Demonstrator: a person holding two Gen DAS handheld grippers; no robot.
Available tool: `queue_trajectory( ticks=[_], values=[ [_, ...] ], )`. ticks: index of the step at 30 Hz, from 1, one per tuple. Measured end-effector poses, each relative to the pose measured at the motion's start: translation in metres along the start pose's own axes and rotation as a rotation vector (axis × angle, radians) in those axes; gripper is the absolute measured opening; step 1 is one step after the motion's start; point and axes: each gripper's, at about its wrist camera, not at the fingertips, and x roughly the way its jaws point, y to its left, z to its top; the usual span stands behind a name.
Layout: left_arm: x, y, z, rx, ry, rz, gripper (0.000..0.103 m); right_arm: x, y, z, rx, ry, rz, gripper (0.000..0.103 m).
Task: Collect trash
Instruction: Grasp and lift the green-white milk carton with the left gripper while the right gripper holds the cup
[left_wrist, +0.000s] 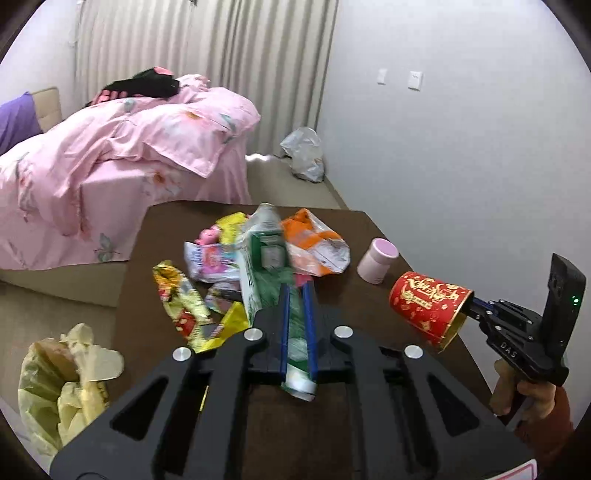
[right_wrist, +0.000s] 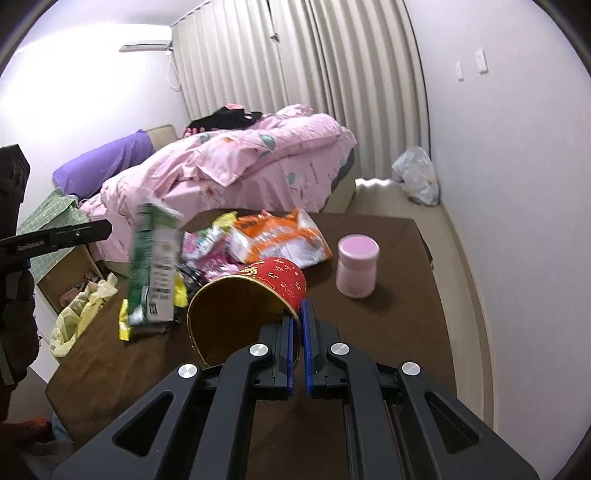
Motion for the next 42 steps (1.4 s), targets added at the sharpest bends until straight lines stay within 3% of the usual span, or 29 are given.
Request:
queue_trajectory(
  ticks=[5,11,15,19,24,28,30,35,39,42],
  values=[
    [0.005,0.022,-0.009,-0.065,0.019,-0.029,0.008,0.010,0.012,0.006,-0.020,0.017,0.010,0.006],
    [0.028,0.044,-0.019,-0.132,0.074,-0.037,0.027,0.026,0.005,-0.005,0.009,0.075,-0.003,0.006],
    [0.047,0.059,-0.015,-0.185,0.102,-0.025,0.047,0.031,0.002,-0.011,0.015,0.088,-0.006,0.006],
    [0.071,0.070,-0.005,-0.241,0.148,0.000,0.059,0.037,0.002,-0.015,0.012,0.093,0.002,0.006],
    [0.118,0.061,0.012,-0.197,0.245,0.078,0.061,0.048,0.002,-0.020,0.025,0.108,0.022,0.006],
    [0.160,0.044,0.018,-0.057,0.326,0.232,0.061,0.049,0.004,-0.024,0.022,0.110,0.027,0.006],
    [0.172,0.047,0.019,-0.041,0.346,0.275,0.063,0.049,0.005,-0.025,0.019,0.114,0.030,0.006],
    [0.179,0.057,0.024,-0.085,0.375,0.269,0.062,0.048,0.004,-0.027,0.018,0.114,0.032,0.006],
    [0.196,0.061,0.013,-0.061,0.492,0.276,0.059,0.049,0.005,-0.028,0.019,0.117,0.039,0.006],
    [0.183,0.069,0.015,-0.114,0.427,0.263,0.058,0.046,0.008,-0.029,0.014,0.111,0.042,0.006]
  ],
)
